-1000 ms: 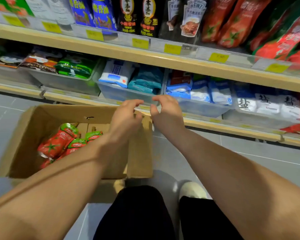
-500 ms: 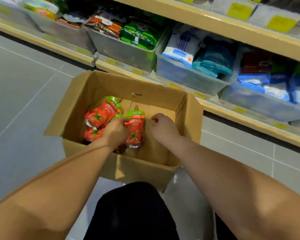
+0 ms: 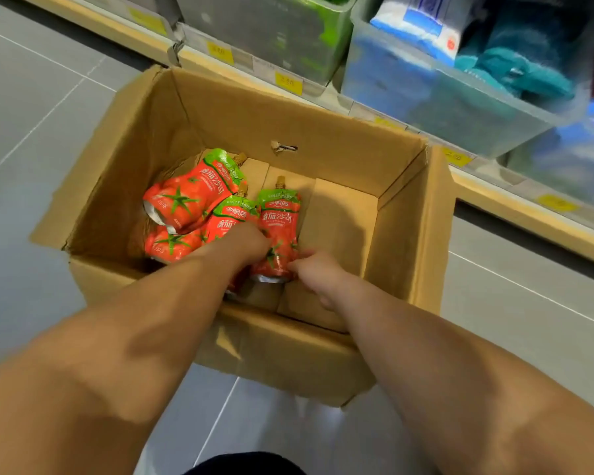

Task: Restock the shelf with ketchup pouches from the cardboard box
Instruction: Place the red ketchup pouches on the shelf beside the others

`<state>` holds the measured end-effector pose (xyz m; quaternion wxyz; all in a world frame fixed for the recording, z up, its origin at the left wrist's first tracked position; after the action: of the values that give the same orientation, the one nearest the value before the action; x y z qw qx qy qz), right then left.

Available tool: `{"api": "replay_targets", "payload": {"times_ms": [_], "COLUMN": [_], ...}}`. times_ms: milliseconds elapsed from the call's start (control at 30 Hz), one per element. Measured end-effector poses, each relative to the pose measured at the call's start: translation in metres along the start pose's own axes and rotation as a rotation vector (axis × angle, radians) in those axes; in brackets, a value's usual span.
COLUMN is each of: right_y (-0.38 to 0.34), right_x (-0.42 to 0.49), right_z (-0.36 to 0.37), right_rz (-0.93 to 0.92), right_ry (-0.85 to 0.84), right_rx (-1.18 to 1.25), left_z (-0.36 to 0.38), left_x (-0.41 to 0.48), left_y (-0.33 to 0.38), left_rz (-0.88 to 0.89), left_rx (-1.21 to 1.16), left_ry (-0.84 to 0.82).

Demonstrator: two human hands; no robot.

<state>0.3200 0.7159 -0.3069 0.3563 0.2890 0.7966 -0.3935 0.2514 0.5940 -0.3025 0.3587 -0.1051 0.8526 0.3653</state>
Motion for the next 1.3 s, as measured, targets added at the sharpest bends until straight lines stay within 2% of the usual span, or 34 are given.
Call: {"api": "replay_targets", "payload": {"times_ms": [200, 333, 633, 767, 900, 1033, 1133, 1300], "right_y": [0.002, -0.001, 0.005, 0.007, 0.002, -0.008, -0.015, -0.016], "right_x": [0.007, 0.008, 0.002, -0.011, -0.036, -0.070, -0.094, -0.136], "right_z": [0.019, 0.027, 0.016, -0.003, -0.033, -0.071, -0.103, -0.156], "right_rz": [0.082, 0.067, 0.022, 0.039, 0.026, -0.021, -0.088, -0.210], "right_ry": [-0.105, -0.121, -0.042, -0.073, -0.099, -0.055, 0.051, 0.236], "right_rx": [0.331, 0.398, 0.439, 0.480, 0.456, 0.414, 0.369, 0.376], "left_z": [0.002, 0.005, 0.018, 0.016, 0.007, -0.006, -0.014, -0.016], "left_x": [0.009, 0.008, 0.010, -0.006, -0.033, -0.069, -0.093, -0.132], "left_y": [0.009, 0.005, -0.002, 0.010, 0.029, 0.064, 0.095, 0.161], "left_rz": [0.022, -0.002, -0.082, -0.097, -0.106, -0.017, 0.079, 0.357], "left_rx": [0.120, 0.119, -0.311, -0.609, -0.663, -0.708, -0.686, -0.599], "left_ry": [0.056, 0.070, -0.004, -0.077, -0.142, -0.229, -0.222, -0.251]}}
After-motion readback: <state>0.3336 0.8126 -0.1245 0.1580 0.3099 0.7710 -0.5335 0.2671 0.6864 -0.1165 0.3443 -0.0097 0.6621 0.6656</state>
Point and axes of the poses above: each hand's wrist, its own x-axis towards the middle knuckle, its own z-axis out of the palm, y = z × x, the point moved 6 cm from there along x, towards the middle knuckle, and after that the axes turned 15 degrees about -x, right-handed, at the moved point
